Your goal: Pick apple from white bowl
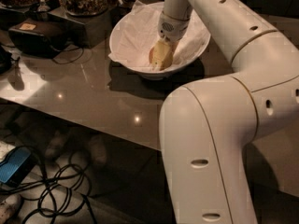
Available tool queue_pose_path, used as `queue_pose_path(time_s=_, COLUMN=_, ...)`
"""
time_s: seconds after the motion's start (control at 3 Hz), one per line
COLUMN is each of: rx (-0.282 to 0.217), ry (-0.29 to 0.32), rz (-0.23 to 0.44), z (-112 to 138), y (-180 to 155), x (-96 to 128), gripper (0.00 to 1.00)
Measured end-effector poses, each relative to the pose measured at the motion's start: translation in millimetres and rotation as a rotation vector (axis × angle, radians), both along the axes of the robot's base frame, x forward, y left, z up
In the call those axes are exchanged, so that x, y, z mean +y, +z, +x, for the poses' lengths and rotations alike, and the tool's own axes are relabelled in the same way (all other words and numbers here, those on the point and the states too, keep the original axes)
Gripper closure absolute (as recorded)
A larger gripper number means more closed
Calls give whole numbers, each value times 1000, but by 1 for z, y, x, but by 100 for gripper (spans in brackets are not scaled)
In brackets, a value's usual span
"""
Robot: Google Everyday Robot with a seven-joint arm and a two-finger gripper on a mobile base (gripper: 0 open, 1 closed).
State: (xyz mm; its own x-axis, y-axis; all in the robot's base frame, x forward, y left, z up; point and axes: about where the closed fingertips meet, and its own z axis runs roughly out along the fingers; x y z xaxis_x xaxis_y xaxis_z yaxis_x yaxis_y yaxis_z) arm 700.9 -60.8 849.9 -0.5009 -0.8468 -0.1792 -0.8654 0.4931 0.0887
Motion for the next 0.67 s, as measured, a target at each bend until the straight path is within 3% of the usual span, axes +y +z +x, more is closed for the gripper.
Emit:
queue_pose_path(time_s=0.33, rx=-57, ry=12, rz=15, z=-4, y=13, x=-2, gripper=100)
queue_pose_path(time_s=0.67, rx=-201, ry=84, rz=55, z=-27, y=50, x=-3, gripper=100)
